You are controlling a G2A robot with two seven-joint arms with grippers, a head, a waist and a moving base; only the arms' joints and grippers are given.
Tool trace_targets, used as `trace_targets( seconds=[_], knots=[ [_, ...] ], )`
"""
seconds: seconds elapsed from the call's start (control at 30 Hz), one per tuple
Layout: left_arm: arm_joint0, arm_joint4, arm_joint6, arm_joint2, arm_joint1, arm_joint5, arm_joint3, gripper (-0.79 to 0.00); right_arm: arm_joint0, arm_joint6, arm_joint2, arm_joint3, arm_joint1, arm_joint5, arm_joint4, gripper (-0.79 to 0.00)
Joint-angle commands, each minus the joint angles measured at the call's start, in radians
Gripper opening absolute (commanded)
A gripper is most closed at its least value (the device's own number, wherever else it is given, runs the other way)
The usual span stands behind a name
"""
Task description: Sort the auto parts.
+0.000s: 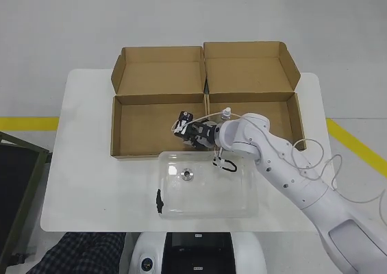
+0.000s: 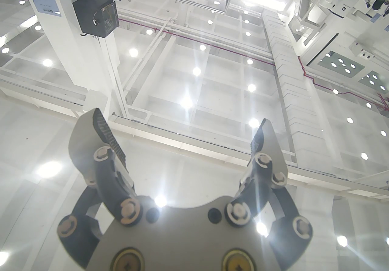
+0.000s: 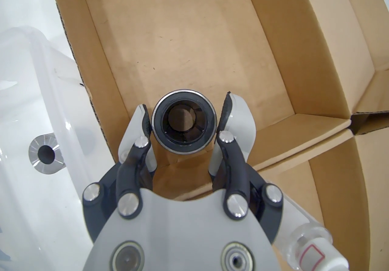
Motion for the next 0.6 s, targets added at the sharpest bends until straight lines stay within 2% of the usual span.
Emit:
trace_targets(
  seconds=[0.0, 0.27, 0.57],
  knots=[
    [0.000, 0.000, 0.000, 0.000, 0.000, 0.000, 0.000, 0.000, -0.001, 0.000, 0.007, -0.004, 0.000, -0.003, 0.001, -0.280],
    [0.000, 0.000, 0.000, 0.000, 0.000, 0.000, 0.000, 0.000, -0.029, -0.012, 0.064, -0.087, 0.014, -0.028, -0.001, -0.296],
    [0.000, 0.000, 0.000, 0.000, 0.000, 0.000, 0.000, 0.000, -0.133, -0.011, 0.155, -0.305, 0.051, -0.091, -0.011, -0.277]
  ],
)
